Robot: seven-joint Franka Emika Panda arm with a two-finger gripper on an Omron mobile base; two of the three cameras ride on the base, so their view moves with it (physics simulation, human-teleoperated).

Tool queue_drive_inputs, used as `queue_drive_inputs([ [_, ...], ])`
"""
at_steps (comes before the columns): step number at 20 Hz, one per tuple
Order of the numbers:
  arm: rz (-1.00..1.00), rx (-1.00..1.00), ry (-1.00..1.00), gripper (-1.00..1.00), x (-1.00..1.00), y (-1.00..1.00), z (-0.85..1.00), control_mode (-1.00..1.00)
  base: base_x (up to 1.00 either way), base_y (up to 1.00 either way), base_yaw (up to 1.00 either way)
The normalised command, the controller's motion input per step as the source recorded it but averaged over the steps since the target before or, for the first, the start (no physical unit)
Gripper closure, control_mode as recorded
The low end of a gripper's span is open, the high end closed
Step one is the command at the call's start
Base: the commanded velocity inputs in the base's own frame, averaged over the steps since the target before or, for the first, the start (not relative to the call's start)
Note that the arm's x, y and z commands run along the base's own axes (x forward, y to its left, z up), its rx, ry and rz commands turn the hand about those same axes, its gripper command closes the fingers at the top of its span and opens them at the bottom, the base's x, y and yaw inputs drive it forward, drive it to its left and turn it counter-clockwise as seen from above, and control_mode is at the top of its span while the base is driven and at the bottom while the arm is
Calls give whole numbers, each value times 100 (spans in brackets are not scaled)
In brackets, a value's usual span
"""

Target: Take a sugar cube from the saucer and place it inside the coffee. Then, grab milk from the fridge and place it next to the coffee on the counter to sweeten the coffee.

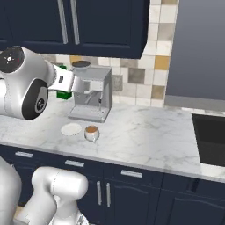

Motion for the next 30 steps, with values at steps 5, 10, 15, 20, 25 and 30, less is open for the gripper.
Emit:
queue_drive_inputs([
  [5, 0, 0, 0, 100, 0, 0, 0, 100, 60, 0, 0],
  [10, 0, 0, 0, 100, 2, -1, 0, -100, 28, 0, 0],
  [15, 19, 8, 15, 100, 18, -64, -11, -100, 0, 0, 0],
  [20, 35, 19, 25, 100, 14, -98, -31, -100, 0, 0, 0],
  [25, 54, 17, 34, 100, 34, -50, -63, -100, 0, 0, 0],
  [30, 47, 0, 3, 100, 11, 9, -87, -100, 0, 0, 0],
])
